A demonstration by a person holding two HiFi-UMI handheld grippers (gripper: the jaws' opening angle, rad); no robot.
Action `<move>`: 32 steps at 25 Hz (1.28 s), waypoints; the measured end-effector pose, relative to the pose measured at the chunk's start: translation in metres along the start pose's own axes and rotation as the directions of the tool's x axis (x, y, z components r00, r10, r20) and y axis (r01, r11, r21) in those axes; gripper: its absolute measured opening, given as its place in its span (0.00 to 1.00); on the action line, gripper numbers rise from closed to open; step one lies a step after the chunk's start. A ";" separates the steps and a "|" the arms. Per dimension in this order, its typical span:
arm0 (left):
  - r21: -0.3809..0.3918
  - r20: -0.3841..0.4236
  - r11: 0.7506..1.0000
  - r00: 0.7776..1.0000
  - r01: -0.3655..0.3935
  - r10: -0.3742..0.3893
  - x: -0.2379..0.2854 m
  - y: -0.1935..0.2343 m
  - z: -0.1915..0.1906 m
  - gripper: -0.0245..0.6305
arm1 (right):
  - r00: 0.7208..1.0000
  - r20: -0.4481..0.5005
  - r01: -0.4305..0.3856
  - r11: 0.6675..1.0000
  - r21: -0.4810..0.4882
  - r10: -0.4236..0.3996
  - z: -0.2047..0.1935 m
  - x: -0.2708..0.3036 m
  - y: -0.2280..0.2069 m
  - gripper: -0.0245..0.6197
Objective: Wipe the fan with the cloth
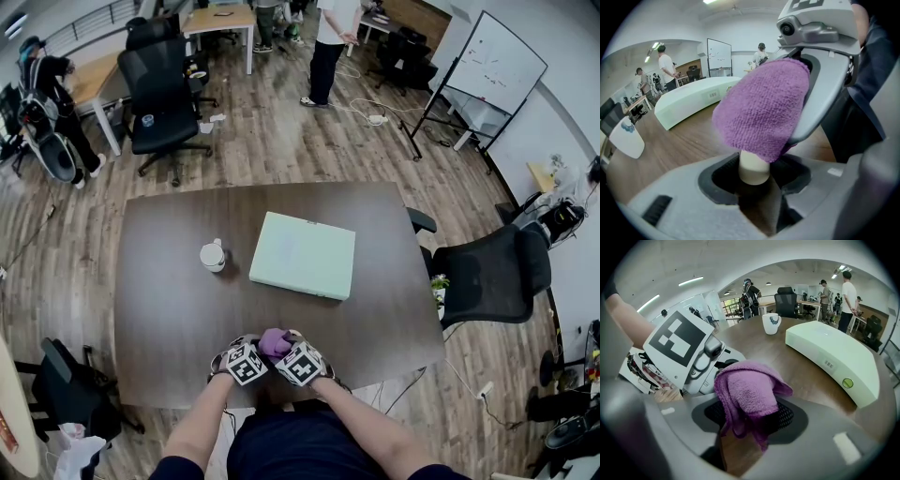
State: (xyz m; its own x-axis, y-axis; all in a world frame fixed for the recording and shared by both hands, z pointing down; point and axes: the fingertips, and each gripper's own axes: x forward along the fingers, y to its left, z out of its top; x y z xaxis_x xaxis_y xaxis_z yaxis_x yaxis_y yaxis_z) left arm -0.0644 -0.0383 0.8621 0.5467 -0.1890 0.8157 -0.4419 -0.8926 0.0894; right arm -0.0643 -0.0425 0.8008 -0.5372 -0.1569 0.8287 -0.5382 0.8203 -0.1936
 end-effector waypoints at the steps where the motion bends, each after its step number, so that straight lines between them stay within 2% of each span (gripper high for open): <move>1: 0.001 0.000 1.000 1.000 0.000 0.000 0.000 0.001 0.001 0.36 | 1.000 0.004 0.000 1.000 -0.007 0.000 0.000 -0.001 0.000 0.42; 6: -0.001 0.000 1.000 1.000 0.000 0.000 0.001 0.001 0.003 0.36 | 1.000 0.015 0.011 0.999 -0.047 -0.010 0.002 -0.013 0.002 0.49; 12: -0.001 0.001 1.000 1.000 0.000 0.000 0.003 0.001 0.001 0.36 | 0.997 0.048 0.072 0.990 -0.120 -0.067 0.010 -0.028 -0.003 0.49; 16: 0.000 -0.001 1.000 1.000 -0.001 0.001 0.001 0.001 0.000 0.36 | 0.998 0.055 0.050 0.986 -0.162 -0.041 0.018 -0.026 -0.002 0.56; 19: 0.000 0.000 1.000 1.000 -0.002 0.002 0.000 0.001 0.001 0.36 | 0.999 0.045 0.029 0.974 -0.223 -0.019 0.023 -0.020 -0.004 0.68; 21: 0.001 -0.002 1.000 1.000 -0.002 0.002 0.001 0.001 0.001 0.36 | 0.999 0.033 0.011 0.968 -0.252 -0.003 0.025 -0.015 -0.006 0.68; 22: 0.000 -0.002 1.000 1.000 -0.001 0.001 0.001 0.001 0.002 0.36 | 1.000 0.028 0.010 0.965 -0.262 -0.003 0.026 -0.013 -0.007 0.68; 26: 0.000 -0.002 1.000 1.000 -0.001 0.001 0.000 0.001 0.002 0.36 | 1.000 0.004 0.006 0.964 -0.266 -0.005 0.029 -0.005 -0.009 0.45; 32: -0.002 0.000 1.000 1.000 -0.002 0.002 0.000 0.001 0.001 0.36 | 1.000 -0.010 -0.003 0.966 -0.257 0.001 0.027 -0.001 0.001 0.31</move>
State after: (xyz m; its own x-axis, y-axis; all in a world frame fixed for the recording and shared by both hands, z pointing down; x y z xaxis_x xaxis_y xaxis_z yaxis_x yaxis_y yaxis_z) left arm -0.0638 -0.0394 0.8612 0.5459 -0.1907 0.8159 -0.4446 -0.8913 0.0891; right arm -0.0817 -0.0567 0.7856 -0.5313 -0.1508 0.8337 -0.3512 0.9347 -0.0547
